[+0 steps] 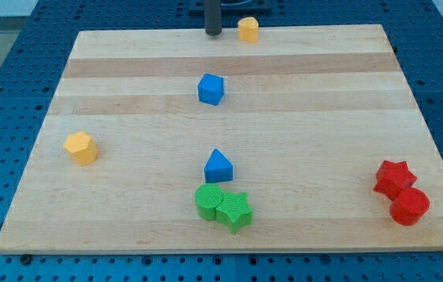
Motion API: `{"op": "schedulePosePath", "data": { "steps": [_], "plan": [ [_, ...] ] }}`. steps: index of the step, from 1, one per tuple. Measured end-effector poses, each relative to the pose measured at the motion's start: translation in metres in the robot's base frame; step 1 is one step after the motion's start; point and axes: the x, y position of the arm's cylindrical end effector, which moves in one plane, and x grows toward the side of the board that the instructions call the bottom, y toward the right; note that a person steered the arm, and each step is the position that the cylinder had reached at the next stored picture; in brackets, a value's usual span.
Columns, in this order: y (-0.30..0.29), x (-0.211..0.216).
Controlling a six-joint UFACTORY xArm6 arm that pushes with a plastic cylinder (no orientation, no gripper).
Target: Move the yellow heart slightly right
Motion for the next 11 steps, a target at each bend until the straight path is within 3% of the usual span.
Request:
{"op": "schedulePosePath", "data": {
  "steps": [3,5,6,8,10,11],
  "plan": [
    [0.021,0.015],
    [0.041,0.078],
    [0.028,0.078],
    [0.016,0.000],
    [0.076,0.002],
    [0.083,0.035]
  ]
}}
